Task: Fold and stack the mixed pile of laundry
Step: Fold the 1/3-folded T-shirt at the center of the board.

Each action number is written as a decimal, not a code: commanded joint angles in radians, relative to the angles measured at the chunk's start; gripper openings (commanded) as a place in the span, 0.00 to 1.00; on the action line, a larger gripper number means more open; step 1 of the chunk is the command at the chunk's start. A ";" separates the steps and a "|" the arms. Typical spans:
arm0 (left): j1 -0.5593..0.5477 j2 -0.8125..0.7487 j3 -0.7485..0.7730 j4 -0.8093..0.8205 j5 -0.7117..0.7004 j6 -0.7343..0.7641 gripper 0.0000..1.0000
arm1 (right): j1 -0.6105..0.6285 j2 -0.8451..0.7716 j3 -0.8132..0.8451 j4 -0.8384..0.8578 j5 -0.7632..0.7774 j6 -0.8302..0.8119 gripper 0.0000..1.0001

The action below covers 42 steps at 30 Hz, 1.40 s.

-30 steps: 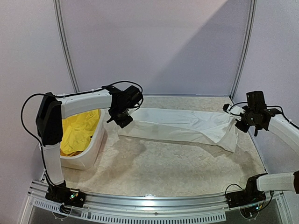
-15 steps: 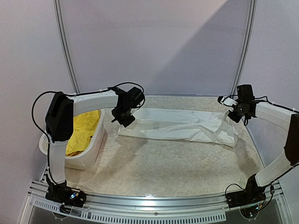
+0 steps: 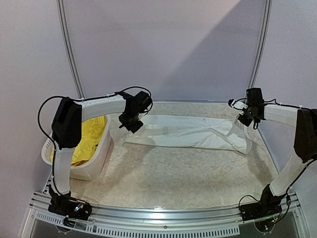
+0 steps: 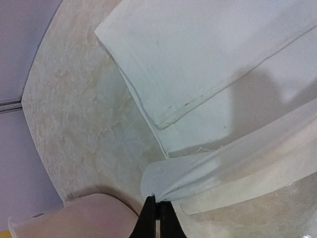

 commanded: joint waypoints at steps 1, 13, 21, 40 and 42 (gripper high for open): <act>0.015 0.045 0.046 0.013 0.015 0.013 0.00 | -0.012 0.033 0.023 0.028 0.025 0.010 0.00; 0.028 0.128 0.138 -0.043 0.016 0.004 0.00 | -0.013 0.089 0.066 0.012 0.023 -0.029 0.00; 0.032 0.084 0.115 -0.078 0.002 -0.012 0.00 | -0.013 0.126 0.085 0.022 0.023 -0.025 0.00; 0.008 0.003 0.120 -0.259 0.015 -0.085 0.00 | -0.012 0.111 0.093 0.015 -0.012 -0.003 0.00; 0.009 0.044 0.165 -0.284 0.013 -0.084 0.00 | -0.011 0.120 0.096 0.016 -0.009 -0.009 0.00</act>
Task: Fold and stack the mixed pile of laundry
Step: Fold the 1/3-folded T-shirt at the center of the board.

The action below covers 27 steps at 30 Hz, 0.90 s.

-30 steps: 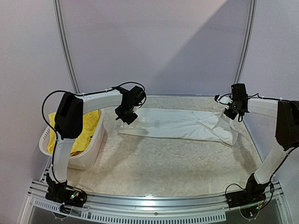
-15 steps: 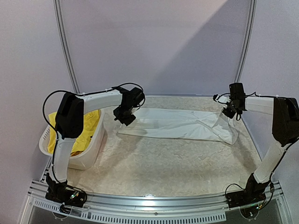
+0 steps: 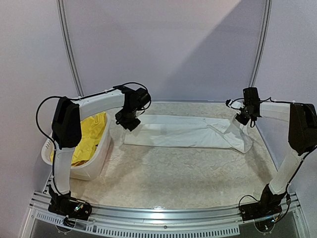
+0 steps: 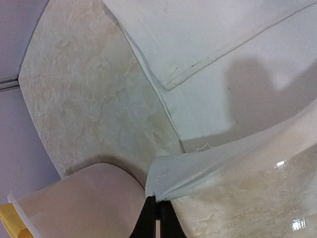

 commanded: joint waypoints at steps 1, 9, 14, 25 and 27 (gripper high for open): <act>0.002 0.060 0.075 -0.077 -0.012 -0.007 0.00 | -0.009 0.007 0.014 0.009 0.002 0.002 0.00; 0.024 0.200 0.218 -0.099 0.001 0.020 0.00 | -0.010 0.082 0.056 0.009 0.013 -0.017 0.00; 0.042 0.280 0.302 -0.143 0.013 0.026 0.00 | -0.009 0.144 0.125 -0.026 0.012 -0.002 0.00; 0.057 0.280 0.321 -0.143 -0.064 -0.057 0.30 | -0.009 0.243 0.245 -0.124 0.054 0.099 0.23; 0.051 0.233 0.305 -0.137 -0.067 -0.071 0.31 | -0.011 0.203 0.242 -0.168 0.040 0.141 0.29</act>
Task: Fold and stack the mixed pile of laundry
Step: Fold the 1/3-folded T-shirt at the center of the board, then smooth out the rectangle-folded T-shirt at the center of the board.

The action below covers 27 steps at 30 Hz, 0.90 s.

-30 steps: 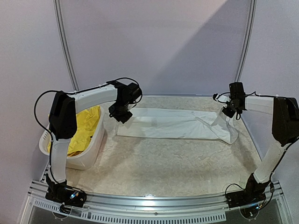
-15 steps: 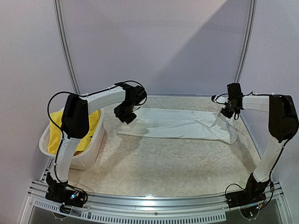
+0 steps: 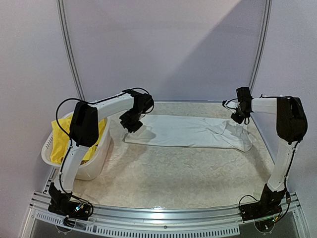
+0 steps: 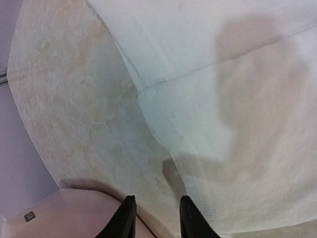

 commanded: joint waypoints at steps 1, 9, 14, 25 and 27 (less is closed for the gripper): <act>0.001 -0.090 -0.015 0.000 -0.037 -0.050 0.32 | -0.012 -0.057 0.028 -0.139 0.000 0.103 0.33; -0.050 -0.320 -0.343 0.188 0.145 -0.056 0.35 | -0.157 -0.306 -0.080 -0.473 -0.370 0.248 0.40; -0.046 -0.352 -0.475 0.306 0.238 -0.048 0.34 | -0.213 -0.365 -0.225 -0.568 -0.535 0.172 0.38; -0.044 -0.284 -0.485 0.346 0.346 -0.031 0.26 | -0.213 -0.294 -0.300 -0.582 -0.616 0.115 0.40; -0.043 -0.278 -0.488 0.344 0.339 -0.028 0.26 | -0.213 -0.266 -0.294 -0.578 -0.628 0.119 0.40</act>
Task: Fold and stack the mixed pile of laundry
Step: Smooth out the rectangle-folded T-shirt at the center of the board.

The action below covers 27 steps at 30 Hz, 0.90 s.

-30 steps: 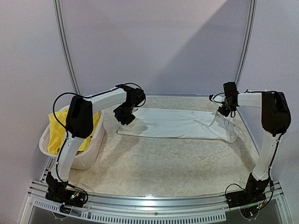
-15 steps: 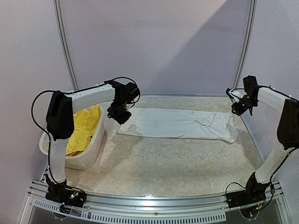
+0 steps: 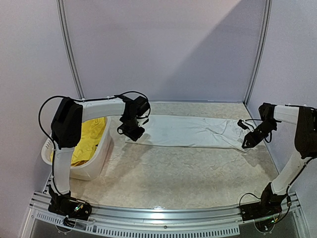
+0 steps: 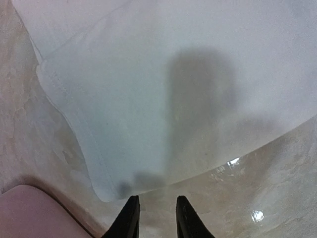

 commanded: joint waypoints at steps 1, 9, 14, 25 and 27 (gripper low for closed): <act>0.003 0.027 -0.017 0.032 0.026 0.010 0.27 | 0.001 0.061 0.011 0.001 -0.060 -0.005 0.40; 0.017 0.058 -0.016 0.039 0.024 0.016 0.31 | 0.000 0.136 0.045 0.038 -0.037 0.029 0.36; 0.023 0.088 -0.013 0.018 0.029 0.016 0.29 | -0.004 0.144 0.069 0.022 -0.024 0.032 0.17; 0.043 0.134 0.000 -0.021 0.033 0.011 0.11 | -0.116 0.228 0.337 -0.258 -0.044 -0.066 0.02; 0.044 0.138 0.004 -0.025 0.031 0.012 0.09 | -0.129 0.283 0.399 -0.304 -0.043 -0.075 0.03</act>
